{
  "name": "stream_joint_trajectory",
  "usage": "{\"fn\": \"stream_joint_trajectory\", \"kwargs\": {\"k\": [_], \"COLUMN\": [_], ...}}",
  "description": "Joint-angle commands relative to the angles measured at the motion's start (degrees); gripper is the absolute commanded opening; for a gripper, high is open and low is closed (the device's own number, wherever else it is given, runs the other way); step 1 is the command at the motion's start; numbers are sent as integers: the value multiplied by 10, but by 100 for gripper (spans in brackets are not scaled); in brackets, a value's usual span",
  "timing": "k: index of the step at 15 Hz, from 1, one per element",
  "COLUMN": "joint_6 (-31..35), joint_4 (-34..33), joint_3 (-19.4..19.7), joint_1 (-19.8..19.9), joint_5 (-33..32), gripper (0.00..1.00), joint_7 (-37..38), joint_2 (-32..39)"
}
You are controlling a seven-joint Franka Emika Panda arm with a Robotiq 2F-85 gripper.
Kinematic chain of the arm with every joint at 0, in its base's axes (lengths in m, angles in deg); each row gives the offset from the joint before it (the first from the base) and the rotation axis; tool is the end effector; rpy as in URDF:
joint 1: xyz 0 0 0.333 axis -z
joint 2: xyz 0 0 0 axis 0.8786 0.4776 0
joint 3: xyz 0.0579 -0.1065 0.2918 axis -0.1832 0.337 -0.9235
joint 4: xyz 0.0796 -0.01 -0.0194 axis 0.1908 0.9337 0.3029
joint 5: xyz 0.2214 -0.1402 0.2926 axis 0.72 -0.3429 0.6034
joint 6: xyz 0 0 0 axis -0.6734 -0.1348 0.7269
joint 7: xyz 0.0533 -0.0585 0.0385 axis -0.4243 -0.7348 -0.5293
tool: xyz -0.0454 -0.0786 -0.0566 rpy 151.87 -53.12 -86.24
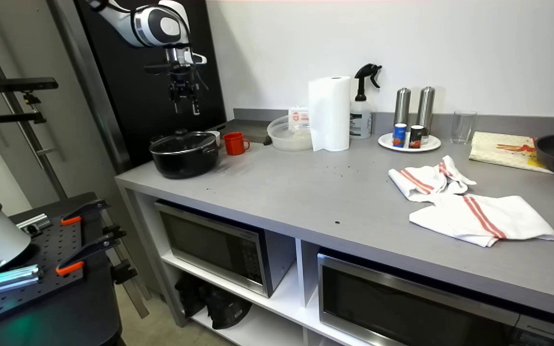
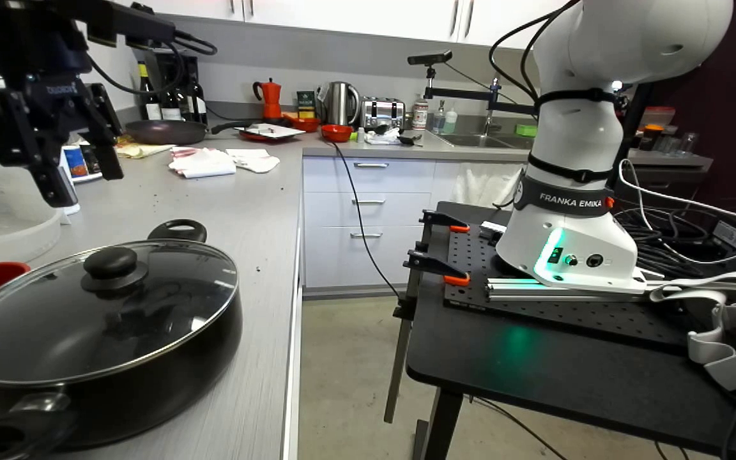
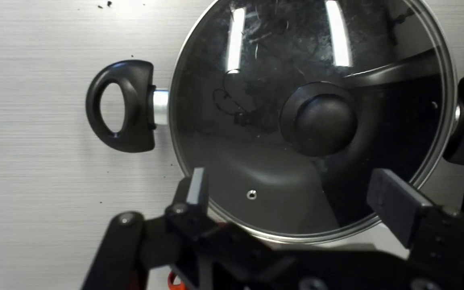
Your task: Remove the glass lid from the top of the black pot.
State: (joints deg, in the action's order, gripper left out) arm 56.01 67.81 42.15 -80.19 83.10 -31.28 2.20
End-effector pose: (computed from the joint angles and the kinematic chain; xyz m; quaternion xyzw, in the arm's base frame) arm 0.5635 0.2963 0.2976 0.9797 0.1968 -0.0372 0.0103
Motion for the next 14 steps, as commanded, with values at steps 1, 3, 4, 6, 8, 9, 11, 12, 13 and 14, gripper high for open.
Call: {"fn": "stream_joint_trajectory", "kwargs": {"k": [1,3,4,6,8,9,11,12,13,14], "joint_6": [6,7,7,6,6,6,7,7,7,7], "joint_4": [-18,-20,-23,-28,-34,-37,-41,-43,-45,-47], "joint_3": [-7,-8,-8,-7,-8,-8,-7,-7,-7,-7], "joint_1": [-11,-12,-10,-9,-7,-6,-6,-6,-6,-5], "joint_5": [-1,3,5,9,13,14,16,18,18,20], "gripper": [100,100,100,100,100,100,100,100,100,100], "joint_7": [11,9,9,7,4,4,5,5,5,5], "joint_2": [25,34,40,51,62,67,76,80,84,87]}}
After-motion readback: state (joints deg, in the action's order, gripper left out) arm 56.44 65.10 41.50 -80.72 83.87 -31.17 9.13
